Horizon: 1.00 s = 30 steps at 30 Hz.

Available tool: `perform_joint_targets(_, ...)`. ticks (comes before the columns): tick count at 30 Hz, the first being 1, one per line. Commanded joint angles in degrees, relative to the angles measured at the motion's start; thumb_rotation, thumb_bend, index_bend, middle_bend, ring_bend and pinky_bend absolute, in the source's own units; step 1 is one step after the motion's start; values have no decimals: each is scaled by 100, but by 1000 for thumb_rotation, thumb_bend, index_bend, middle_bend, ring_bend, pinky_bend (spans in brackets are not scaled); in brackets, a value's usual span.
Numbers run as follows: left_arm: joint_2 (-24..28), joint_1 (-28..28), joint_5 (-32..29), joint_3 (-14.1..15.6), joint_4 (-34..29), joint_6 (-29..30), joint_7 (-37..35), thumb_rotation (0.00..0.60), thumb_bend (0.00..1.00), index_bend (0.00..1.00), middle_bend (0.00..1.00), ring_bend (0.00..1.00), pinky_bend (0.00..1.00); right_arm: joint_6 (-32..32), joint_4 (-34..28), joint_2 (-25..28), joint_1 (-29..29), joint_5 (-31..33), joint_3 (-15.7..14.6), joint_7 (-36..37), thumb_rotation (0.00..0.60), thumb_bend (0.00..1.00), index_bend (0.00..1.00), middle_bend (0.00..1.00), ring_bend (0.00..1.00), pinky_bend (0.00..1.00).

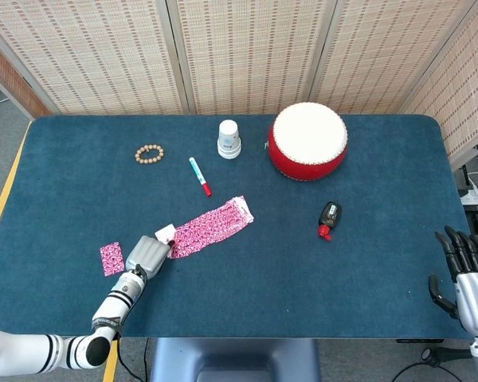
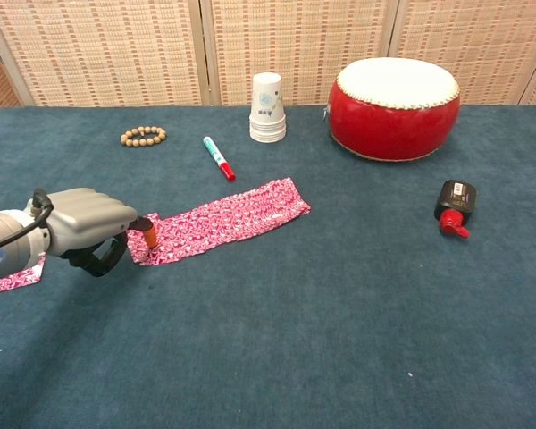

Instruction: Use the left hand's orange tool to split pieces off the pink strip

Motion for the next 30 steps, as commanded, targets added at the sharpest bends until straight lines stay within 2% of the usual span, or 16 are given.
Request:
perform_joint_targets(1,65,-1,-141,15,10,32,32,600,769,256,635,692,639,-1,0,-1,0,-1,-3,-2,600,508,0,0,0,0)
perform_joint_targets(11,315,67,-471,29,246,-60,-167,600,770,257,635,692,641,-36,3,-17,12,2,-15,-57,600,508,0,0,0,0)
perform_joint_targets(19,494,135,-499,49,413,-213,-426,600,770,264,635,692,641,-99,-11,-41,58,12,-3,-171,600,508,0,0,0,0)
perform_joint_targets(30,292,-15,-648,33,1036,-529,-393,600,770,257,635,692,644,-124,-30,-47,71,34,-3,-207,600,508,0,0,0,0)
